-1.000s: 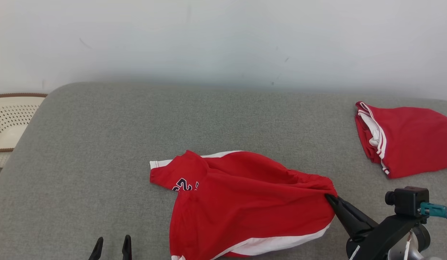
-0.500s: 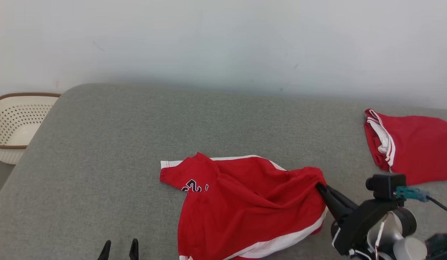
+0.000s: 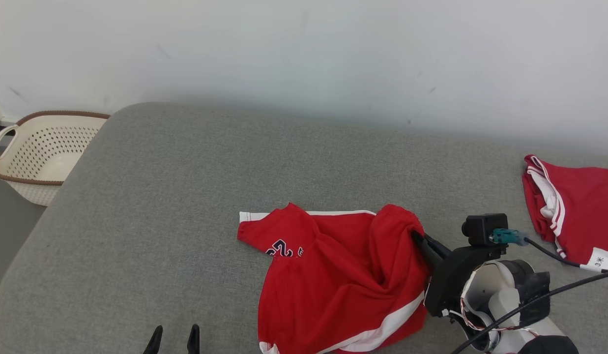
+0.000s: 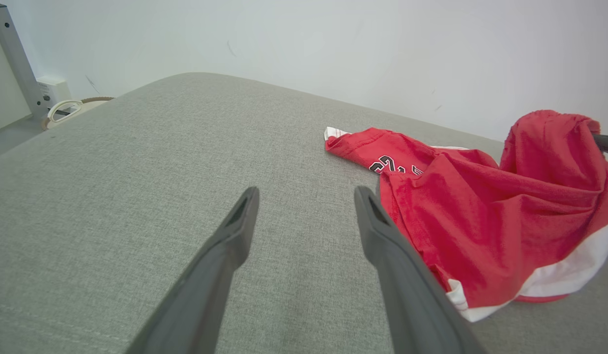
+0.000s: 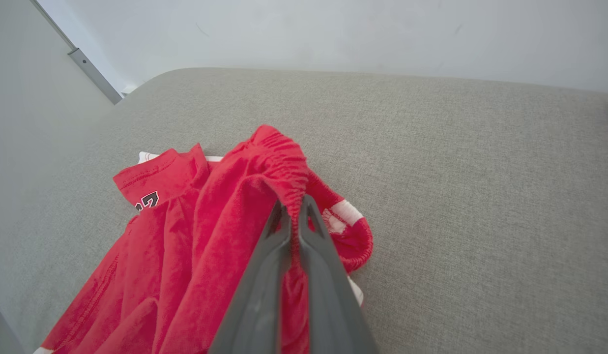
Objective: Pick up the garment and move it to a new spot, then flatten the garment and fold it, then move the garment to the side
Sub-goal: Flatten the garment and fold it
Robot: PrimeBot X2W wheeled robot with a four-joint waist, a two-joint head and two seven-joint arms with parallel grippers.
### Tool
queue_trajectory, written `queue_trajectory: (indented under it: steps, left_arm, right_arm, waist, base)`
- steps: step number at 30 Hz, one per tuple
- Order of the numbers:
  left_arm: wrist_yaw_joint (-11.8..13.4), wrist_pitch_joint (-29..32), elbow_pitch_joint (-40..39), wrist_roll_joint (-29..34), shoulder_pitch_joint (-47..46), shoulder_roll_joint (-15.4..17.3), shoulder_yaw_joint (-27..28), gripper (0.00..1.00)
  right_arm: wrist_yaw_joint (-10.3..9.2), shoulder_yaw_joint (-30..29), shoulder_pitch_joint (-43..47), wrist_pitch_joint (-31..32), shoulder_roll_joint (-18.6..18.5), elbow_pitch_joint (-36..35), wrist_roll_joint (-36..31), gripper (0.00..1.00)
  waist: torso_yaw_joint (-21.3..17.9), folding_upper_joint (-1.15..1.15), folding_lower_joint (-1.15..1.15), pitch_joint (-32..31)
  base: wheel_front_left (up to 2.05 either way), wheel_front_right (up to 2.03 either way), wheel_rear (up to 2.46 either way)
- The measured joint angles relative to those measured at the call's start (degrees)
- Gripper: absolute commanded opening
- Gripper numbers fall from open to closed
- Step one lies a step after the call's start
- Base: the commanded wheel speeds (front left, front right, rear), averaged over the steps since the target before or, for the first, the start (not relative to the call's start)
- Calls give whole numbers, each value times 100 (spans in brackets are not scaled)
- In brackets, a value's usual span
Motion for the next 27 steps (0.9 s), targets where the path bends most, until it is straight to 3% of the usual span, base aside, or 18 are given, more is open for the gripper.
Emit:
queue_trajectory:
  steps: [2,3,4,13,21,27]
  left_arm:
    - [-1,0,4,9,0,-4,-10,100]
    - [-1,0,4,11,1,-12,-10,100]
    - [0,0,3,16,3,-16,-10,100]
    - [9,0,-24,25,20,-14,65,100]
    - [40,0,-93,27,108,-22,144,100]
    - [8,0,-102,26,105,-30,179,100]
  right_arm:
    - [-1,90,-120,-110,38,267,-32,0]
    - [0,121,-166,-179,48,366,-31,44]
    - [-1,144,-200,-242,59,456,-20,98]
    - [0,311,-120,-749,-98,390,133,100]
    - [0,52,658,-967,-354,-656,427,100]
    - [0,-259,1206,-641,-528,-1363,392,100]
  waist:
    - [32,0,0,4]
    - [41,0,0,4]
    - [40,0,0,1]
    - [-85,0,0,-33]
    - [-327,0,0,-49]
    - [-550,0,0,-20]
  base:
    - [0,0,0]
    - [0,0,0]
    - [0,0,0]
    - [0,0,0]
    - [0,0,0]
    - [0,0,0]
